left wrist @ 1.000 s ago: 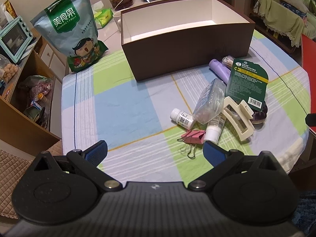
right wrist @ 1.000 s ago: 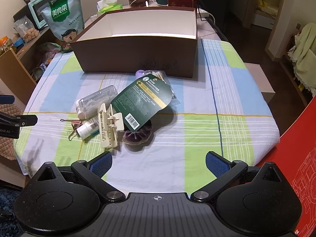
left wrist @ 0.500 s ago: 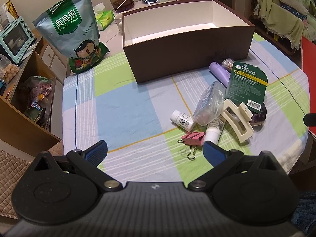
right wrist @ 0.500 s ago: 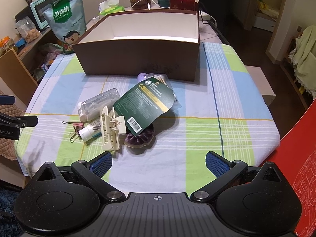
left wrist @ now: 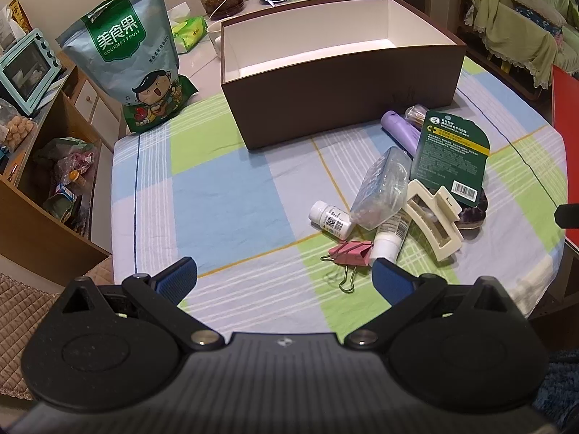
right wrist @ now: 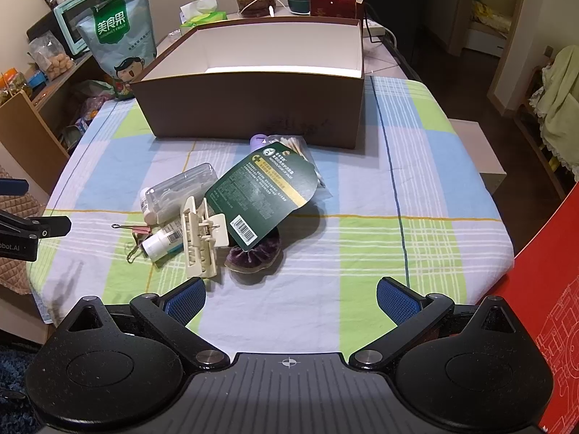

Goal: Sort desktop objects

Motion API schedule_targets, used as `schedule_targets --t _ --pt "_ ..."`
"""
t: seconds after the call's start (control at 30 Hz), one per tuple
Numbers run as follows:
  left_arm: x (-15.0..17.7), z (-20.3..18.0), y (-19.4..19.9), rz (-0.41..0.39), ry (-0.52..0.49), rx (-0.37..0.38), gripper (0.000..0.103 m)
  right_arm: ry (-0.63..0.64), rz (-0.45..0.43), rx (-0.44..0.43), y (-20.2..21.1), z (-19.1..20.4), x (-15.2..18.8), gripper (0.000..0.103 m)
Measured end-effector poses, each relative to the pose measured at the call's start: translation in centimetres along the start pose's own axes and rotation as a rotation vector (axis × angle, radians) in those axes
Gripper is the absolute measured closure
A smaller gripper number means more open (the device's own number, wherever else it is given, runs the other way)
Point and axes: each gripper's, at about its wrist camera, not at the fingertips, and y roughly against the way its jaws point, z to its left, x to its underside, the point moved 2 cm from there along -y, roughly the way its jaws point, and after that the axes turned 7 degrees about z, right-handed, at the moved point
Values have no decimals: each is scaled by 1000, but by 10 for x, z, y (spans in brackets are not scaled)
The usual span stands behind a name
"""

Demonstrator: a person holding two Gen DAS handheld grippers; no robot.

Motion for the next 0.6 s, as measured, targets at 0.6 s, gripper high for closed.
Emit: schedule_targets --t 0.6 --pt "-4 0 -18 21 5 49 1 -136 12 -91 -20 -26 -11 0"
